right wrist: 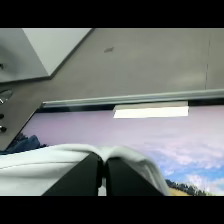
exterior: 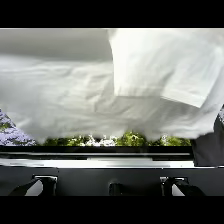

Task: Fold the clothes and pants, and hang the long-sleeved shirts on hangers.

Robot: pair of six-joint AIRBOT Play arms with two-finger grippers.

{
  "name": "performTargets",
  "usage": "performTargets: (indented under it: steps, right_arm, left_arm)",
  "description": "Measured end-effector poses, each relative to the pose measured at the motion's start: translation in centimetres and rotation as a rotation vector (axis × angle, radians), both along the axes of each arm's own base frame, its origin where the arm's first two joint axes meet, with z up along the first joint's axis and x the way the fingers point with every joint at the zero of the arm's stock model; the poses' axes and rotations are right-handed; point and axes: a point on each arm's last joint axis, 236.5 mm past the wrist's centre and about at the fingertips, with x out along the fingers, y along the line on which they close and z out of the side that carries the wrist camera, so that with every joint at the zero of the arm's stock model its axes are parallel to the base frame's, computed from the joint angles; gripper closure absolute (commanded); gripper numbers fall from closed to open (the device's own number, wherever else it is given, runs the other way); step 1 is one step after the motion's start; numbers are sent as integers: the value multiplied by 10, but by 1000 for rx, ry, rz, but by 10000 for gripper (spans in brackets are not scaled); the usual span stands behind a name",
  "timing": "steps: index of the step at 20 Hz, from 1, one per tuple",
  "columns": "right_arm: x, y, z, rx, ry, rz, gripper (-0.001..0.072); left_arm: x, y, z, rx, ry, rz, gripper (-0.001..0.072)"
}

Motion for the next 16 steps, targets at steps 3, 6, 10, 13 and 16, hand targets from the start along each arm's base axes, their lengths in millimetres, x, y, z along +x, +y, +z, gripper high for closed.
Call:
performTargets:
  steps: [3, 6, 10, 13, 16]
  right_arm:
    - [78, -10, -82, 59, 250, -12, 684]
    - [152, -4, -194, 68, 508, -5, 684]
    - [226, 12, -334, 39, 711, -30, 684]
    - [263, 14, -404, 41, 754, -77, 684]
    - [283, 11, -441, 32, 753, -112, 684]
  left_arm:
    - [55, -1, -89, -30, 219, -50, 696]
    - [111, -2, -193, -53, 434, -80, 696]
    - [175, -5, -317, -83, 595, -85, 696]
    - [209, -3, -374, -91, 623, -72, 696]
    - [226, -1, -399, -94, 626, -65, 695]
